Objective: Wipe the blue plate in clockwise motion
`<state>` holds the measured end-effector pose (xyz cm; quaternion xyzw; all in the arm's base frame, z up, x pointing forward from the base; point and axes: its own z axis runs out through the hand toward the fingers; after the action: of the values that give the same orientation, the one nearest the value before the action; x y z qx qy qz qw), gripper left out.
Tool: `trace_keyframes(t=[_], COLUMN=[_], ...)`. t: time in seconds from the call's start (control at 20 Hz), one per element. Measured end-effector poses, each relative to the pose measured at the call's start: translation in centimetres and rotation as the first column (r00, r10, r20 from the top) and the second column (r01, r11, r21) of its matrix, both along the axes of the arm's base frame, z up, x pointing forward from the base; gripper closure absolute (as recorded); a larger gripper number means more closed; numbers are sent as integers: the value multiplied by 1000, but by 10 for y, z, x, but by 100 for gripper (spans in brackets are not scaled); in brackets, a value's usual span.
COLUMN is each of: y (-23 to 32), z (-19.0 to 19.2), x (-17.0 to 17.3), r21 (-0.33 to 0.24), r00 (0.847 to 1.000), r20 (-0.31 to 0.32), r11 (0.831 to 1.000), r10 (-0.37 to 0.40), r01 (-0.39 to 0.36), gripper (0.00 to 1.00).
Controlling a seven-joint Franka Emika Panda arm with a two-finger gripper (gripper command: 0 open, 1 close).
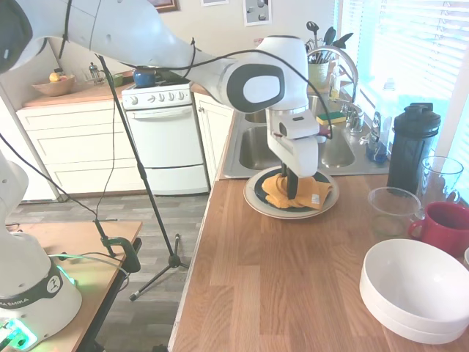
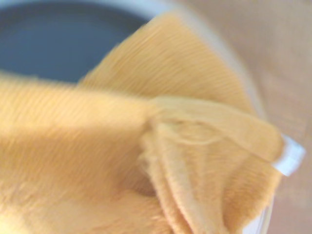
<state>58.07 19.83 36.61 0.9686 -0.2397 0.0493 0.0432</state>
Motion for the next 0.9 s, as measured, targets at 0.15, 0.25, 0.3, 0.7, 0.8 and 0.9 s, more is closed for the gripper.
trace_keyframes(t=[0.15,0.25,0.3,0.7,0.8,0.9], y=[-3,-1,1,35,43,51], z=[-4,-6,-8,-14,-13,-12], x=[-31,-55,-65,-97,-96,-89], r21=[-15,-32,-40,-78,-74,-64], r00=[1000,999,999,997,997,997], r20=[17,28,32,51,57,64], r11=[1000,999,998,995,996,997], r10=[21,34,42,64,57,49], r01=[-21,-33,-40,-59,-53,-45], gripper=[100,100,100,100,100,100])
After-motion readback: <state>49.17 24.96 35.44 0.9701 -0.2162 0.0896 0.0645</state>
